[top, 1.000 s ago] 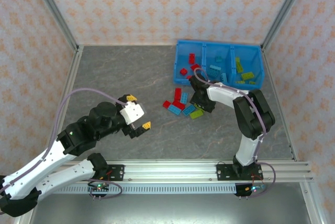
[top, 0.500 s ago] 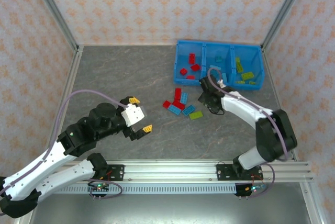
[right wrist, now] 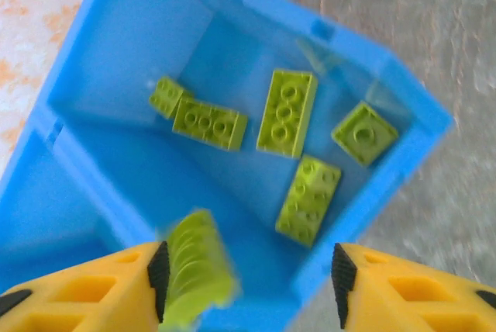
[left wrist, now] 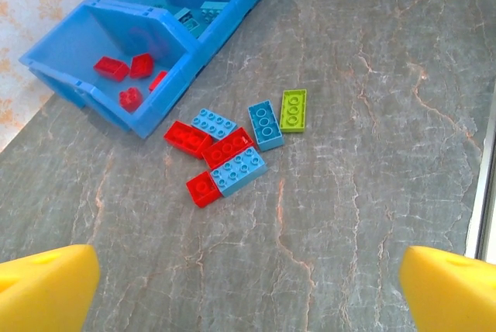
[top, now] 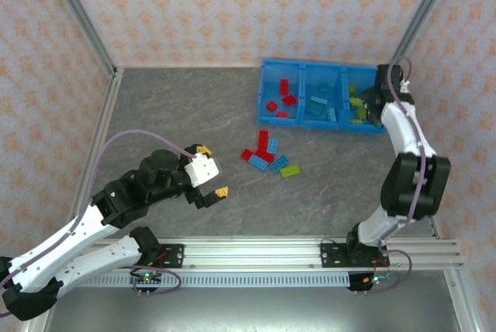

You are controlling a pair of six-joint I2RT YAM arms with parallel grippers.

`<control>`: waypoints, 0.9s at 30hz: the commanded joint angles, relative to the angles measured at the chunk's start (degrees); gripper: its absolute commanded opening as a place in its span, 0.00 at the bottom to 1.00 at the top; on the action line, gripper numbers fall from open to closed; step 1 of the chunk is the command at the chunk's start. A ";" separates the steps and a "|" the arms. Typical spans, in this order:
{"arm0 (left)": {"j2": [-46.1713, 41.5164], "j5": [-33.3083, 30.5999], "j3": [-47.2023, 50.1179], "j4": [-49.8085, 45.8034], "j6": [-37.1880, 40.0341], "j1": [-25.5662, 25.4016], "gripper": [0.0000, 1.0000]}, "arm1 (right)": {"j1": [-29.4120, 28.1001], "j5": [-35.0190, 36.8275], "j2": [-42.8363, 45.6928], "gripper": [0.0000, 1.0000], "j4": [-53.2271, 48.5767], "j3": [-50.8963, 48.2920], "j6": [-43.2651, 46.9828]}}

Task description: Sort the legos into containers by color

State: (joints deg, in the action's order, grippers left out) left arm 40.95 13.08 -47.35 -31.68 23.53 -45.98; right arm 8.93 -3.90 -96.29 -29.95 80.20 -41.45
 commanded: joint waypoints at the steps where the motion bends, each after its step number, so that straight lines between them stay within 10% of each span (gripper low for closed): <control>1: 0.27 -0.59 0.30 0.11 0.55 0.58 1.00 | 0.84 -2.03 -9.40 0.62 -4.12 9.04 3.48; 8: 1.31 -1.04 0.42 -0.23 0.40 0.68 1.00 | 0.95 -3.27 -13.67 0.85 -8.50 16.53 5.17; 16: 1.41 0.30 0.70 0.79 0.51 1.44 1.00 | -0.95 -9.91 9.56 0.86 -3.29 -8.67 6.80; 27: 2.70 3.71 1.11 1.47 0.55 2.78 1.00 | -22.11 -14.41 31.83 0.81 -12.66 -30.57 2.21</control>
State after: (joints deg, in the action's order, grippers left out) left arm 43.05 15.07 -46.89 -31.51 23.68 -43.88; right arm -9.56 -17.87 -65.76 -38.35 53.19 -35.14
